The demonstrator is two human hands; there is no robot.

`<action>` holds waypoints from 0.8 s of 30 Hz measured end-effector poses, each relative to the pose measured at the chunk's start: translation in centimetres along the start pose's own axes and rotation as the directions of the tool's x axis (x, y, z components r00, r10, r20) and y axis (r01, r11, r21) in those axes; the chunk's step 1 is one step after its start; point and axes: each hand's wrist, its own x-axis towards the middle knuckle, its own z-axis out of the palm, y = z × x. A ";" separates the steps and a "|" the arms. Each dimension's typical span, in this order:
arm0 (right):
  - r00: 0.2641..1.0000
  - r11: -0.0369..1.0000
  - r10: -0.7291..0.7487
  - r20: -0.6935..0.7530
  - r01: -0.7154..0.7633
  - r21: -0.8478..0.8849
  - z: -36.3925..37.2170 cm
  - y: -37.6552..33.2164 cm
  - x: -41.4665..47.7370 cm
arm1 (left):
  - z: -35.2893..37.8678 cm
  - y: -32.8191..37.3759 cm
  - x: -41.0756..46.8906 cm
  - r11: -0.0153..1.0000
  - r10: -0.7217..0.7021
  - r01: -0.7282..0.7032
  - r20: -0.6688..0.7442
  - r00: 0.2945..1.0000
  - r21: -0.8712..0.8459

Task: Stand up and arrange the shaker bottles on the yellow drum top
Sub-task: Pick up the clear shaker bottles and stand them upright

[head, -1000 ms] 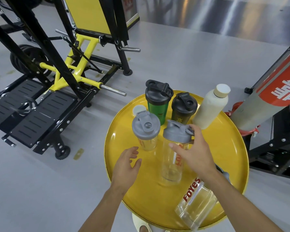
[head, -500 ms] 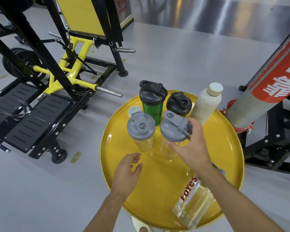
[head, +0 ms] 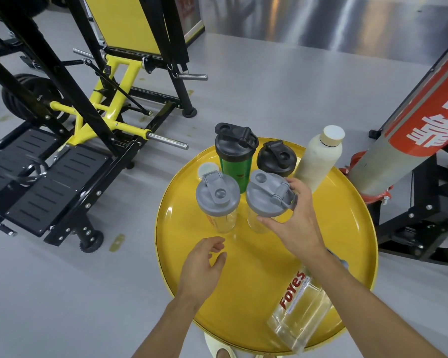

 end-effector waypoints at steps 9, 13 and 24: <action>0.994 0.986 0.088 0.069 -0.077 -0.149 -2.0 -0.5 -1.1 | 0.9 0.4 -0.1 0.999 0.049 -0.049 0.037 0.998 -0.009; 0.983 0.949 0.157 0.094 -0.124 -0.290 -4.2 -0.4 -2.5 | 1.6 0.6 -0.2 0.997 0.076 -0.076 0.064 0.995 -0.005; 0.878 0.769 0.462 0.125 -0.326 -0.550 -8.5 2.6 -5.7 | 3.7 0.4 -0.7 0.993 0.116 -0.120 0.147 0.982 0.015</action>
